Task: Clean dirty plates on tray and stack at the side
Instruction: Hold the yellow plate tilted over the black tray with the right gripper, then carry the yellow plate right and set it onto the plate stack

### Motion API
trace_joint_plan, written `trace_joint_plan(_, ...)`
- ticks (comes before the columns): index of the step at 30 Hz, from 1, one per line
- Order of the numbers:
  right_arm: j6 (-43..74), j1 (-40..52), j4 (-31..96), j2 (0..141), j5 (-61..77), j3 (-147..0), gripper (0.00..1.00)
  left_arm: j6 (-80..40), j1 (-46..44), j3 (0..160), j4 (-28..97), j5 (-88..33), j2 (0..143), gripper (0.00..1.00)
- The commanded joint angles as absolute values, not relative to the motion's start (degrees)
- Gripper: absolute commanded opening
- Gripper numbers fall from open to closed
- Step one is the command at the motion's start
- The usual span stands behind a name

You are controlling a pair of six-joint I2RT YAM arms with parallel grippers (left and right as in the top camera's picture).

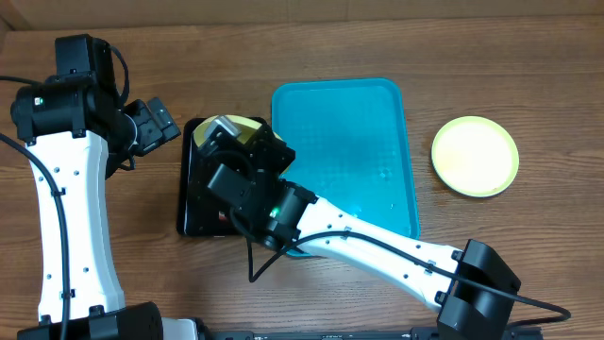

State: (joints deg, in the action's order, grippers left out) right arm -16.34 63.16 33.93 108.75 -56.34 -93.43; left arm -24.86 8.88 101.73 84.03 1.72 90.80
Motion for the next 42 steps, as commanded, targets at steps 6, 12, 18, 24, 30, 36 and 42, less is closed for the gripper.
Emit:
trace_joint_plan(6, -22.57, 64.40, 32.38, 108.36, -57.39, -94.56, 0.04, -24.40, 9.02, 102.69, 83.96, 1.65, 90.74, 1.00)
trace_joint_plan(12, -22.55, 64.45, 32.38, 108.36, -57.39, -94.56, 0.04, -24.40, 9.02, 102.69, 83.96, 1.65, 90.74, 1.00)
trace_joint_plan(18, -22.55, 64.45, 32.38, 108.36, -57.39, -94.56, 0.04, -24.40, 9.02, 102.69, 83.96, 1.65, 90.74, 1.00)
trace_joint_plan(24, -22.55, 64.45, 32.40, 108.36, -57.39, -94.56, 0.04, -24.40, 9.02, 102.69, 83.96, 1.65, 90.74, 1.00)
trace_joint_plan(30, -22.20, 64.45, 32.36, 108.36, -57.36, -94.56, 0.04, -24.40, 9.02, 102.69, 83.96, 1.65, 90.74, 1.00)
trace_joint_plan(36, -1.28, 60.25, 34.76, 108.36, -48.95, -94.56, 0.04, -24.40, 9.02, 102.69, 83.96, 1.65, 90.74, 1.00)
trace_joint_plan(42, 19.42, 48.86, 43.07, 107.31, -21.58, -94.63, 0.04, -24.40, 9.02, 102.69, 83.96, 1.65, 90.74, 1.00)
